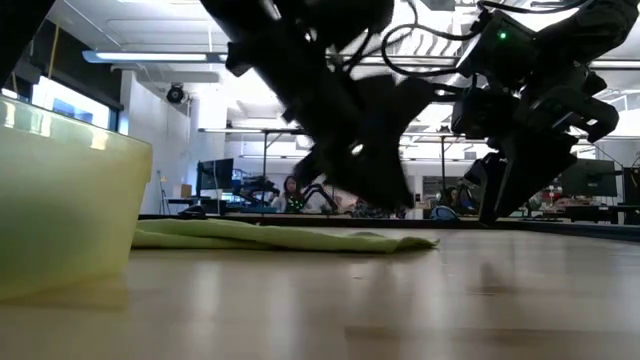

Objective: Roll microfiber towels into tight, uniform cylinder then place into a basket
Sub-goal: Fold the light green microfiber towel

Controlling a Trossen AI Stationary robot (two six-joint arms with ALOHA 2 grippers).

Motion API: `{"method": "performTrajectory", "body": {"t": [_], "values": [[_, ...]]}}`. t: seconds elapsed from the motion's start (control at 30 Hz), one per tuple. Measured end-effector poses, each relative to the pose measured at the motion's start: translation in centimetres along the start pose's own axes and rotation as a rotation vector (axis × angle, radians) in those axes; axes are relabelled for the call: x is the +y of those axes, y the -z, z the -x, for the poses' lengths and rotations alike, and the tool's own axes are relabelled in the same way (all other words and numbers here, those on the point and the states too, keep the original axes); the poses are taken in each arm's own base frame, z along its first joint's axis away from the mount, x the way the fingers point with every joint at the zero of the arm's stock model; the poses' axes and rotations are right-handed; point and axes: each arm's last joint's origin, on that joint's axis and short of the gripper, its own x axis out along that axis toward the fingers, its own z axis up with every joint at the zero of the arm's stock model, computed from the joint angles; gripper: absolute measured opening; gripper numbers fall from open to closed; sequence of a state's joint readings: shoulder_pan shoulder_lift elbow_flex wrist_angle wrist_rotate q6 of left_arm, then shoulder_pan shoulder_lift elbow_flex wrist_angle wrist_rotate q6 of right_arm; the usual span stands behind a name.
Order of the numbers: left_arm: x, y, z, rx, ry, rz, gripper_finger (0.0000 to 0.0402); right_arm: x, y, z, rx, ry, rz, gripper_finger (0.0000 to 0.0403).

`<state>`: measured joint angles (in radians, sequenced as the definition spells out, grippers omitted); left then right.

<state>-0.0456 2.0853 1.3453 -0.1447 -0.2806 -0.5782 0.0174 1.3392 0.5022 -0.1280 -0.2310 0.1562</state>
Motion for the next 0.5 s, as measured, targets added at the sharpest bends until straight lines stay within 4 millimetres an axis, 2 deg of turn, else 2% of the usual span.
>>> {"method": "performTrajectory", "body": {"t": [0.13, 0.23, 0.4, 0.5], "values": [[-1.7, -1.2, 1.7, -0.118, 0.085, -0.082, 0.0117, 0.0, 0.0, 0.0, 0.001, 0.001, 0.0, 0.0151], [-2.1, -1.6, 3.3, -0.135, 0.077, -0.151, 0.0117, 0.0, 0.0, 0.0, 0.001, 0.0, 0.0, 0.0151], [-1.2, -1.3, 4.9, -0.076, -0.063, -0.196, 0.0117, 0.0, 0.0, 0.0, 0.003, 0.001, 0.0, 0.0151], [-0.2, -0.4, 5.4, 0.023, -0.183, -0.175, 0.0117, 0.0, 0.0, 0.0, 0.003, 0.001, 0.0, 0.0151]]}}
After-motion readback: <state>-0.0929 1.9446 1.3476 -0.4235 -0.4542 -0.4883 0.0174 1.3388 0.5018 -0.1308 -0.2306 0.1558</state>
